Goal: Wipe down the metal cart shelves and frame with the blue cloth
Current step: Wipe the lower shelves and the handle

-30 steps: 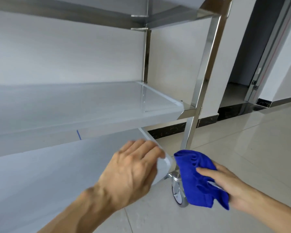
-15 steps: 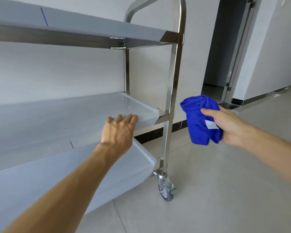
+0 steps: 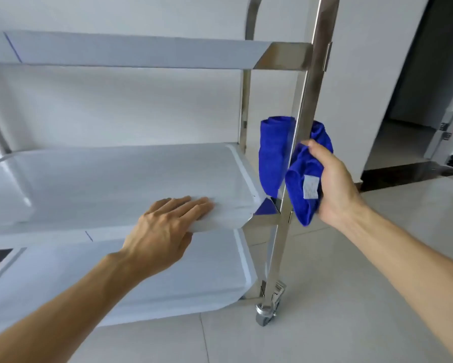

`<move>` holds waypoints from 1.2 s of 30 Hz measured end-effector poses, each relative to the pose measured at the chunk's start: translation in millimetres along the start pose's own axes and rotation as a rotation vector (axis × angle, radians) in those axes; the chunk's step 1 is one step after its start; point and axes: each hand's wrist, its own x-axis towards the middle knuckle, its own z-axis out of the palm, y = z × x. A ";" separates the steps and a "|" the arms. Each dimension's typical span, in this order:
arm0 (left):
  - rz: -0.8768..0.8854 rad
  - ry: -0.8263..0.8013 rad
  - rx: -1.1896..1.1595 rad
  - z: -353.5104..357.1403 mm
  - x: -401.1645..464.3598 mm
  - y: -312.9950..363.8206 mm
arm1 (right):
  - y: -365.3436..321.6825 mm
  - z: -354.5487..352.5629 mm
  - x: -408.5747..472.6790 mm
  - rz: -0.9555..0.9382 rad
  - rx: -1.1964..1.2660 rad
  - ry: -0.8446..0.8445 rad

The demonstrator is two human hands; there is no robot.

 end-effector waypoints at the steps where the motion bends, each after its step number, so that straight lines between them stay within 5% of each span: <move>1: -0.029 -0.042 -0.024 -7.4 -6.5 2.5 | -0.4 -1.6 -7.4 0.008 -0.007 -0.056; 15: -0.619 -0.417 0.144 -118.8 -122.7 69.9 | -12.4 64.3 -106.6 0.284 0.021 -0.758; 30: -1.011 -0.519 0.257 -196.7 -213.9 78.5 | 16.7 163.8 -242.0 0.211 -0.056 -0.890; 33: -1.081 -0.310 0.087 -217.8 -229.0 83.7 | 11.1 178.1 -256.4 0.295 -0.011 -0.930; 36: -1.179 0.200 -0.269 -246.8 -240.0 95.7 | -0.2 180.5 -256.2 0.413 0.116 -0.840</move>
